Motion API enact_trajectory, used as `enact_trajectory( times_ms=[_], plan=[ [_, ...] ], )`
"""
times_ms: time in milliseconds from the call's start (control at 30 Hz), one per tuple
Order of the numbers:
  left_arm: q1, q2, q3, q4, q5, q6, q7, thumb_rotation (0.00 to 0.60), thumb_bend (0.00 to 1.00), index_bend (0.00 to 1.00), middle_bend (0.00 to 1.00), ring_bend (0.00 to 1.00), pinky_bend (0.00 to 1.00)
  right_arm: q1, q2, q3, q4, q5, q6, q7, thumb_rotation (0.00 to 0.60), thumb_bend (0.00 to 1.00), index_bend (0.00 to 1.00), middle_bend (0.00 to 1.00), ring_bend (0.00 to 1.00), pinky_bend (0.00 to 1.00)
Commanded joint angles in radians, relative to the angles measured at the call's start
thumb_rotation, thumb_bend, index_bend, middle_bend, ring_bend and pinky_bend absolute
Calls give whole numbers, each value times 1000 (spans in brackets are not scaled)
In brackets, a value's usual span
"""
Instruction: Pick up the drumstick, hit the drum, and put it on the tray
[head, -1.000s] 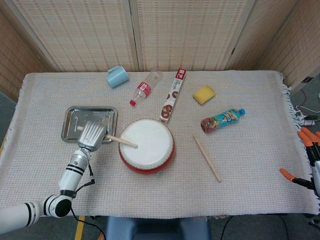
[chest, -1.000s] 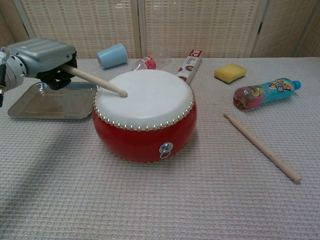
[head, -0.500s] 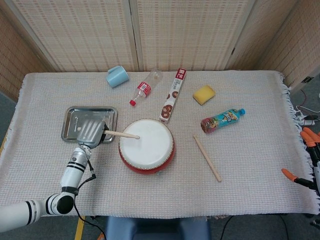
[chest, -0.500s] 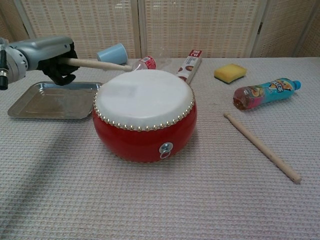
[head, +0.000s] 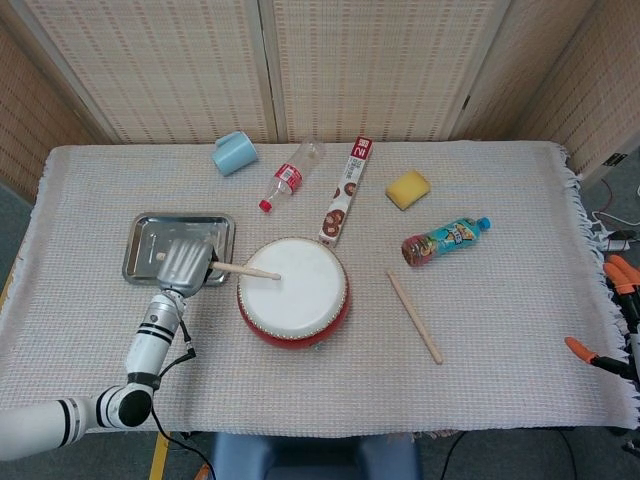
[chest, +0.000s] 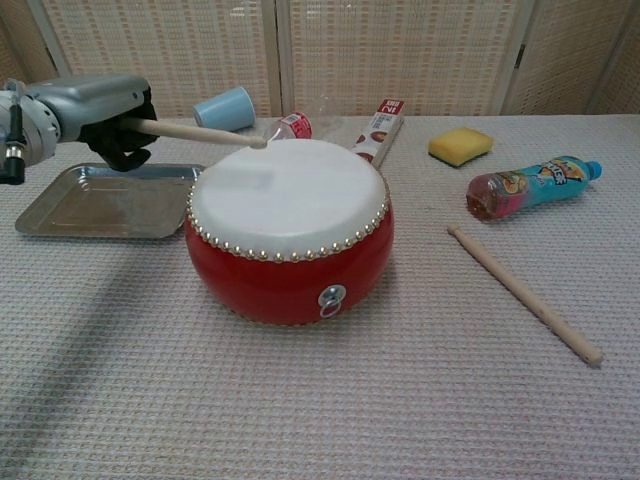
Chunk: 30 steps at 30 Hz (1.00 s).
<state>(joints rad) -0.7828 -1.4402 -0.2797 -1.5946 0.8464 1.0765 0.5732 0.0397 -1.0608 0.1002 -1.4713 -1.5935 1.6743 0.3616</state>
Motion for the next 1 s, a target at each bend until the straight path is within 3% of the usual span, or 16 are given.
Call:
enact_trajectory(
  times_ms=[33, 267, 367, 500, 567, 667, 800, 1000],
  plan=[
    [13, 38, -37, -57, -30, -7, -71, 600, 589, 1000, 1000, 1000, 1000, 1, -1, 0, 1, 0, -1, 0, 600, 64, 0, 19, 0, 68],
    [-36, -37, 83, 54, 43, 14, 118, 600, 590, 1000, 1000, 1000, 1000, 2, -3, 0, 2, 5, -8, -2, 600, 65, 0, 19, 0, 68],
    [-48, -50, 107, 81, 39, 9, 173, 600, 590, 1000, 1000, 1000, 1000, 1, -2, 1, 4, 6, -7, -1, 600, 64, 0, 19, 0, 68],
    [-19, -55, 44, 51, 24, 79, 83, 600, 590, 1000, 1000, 1000, 1000, 0, -2, 1, 5, 7, -6, 1, 600, 64, 0, 19, 0, 68],
    [3, -25, -10, -9, -3, 73, -22, 600, 590, 1000, 1000, 1000, 1000, 1, -2, 1, 5, 6, -6, 1, 600, 64, 0, 19, 0, 68],
    [17, 35, -48, -71, -17, 44, -99, 600, 590, 1000, 1000, 1000, 1000, 2, -3, 2, 4, 5, -7, -1, 600, 64, 0, 19, 0, 68],
    [4, 51, -30, -68, -10, 27, -73, 600, 590, 1000, 1000, 1000, 1000, 4, -7, 2, 5, 6, -12, -1, 600, 64, 0, 19, 0, 68],
    [-35, -18, 66, 23, 32, 12, 59, 600, 590, 1000, 1000, 1000, 1000, 4, -8, 2, 8, 12, -17, 1, 600, 64, 0, 19, 0, 68]
  ],
)
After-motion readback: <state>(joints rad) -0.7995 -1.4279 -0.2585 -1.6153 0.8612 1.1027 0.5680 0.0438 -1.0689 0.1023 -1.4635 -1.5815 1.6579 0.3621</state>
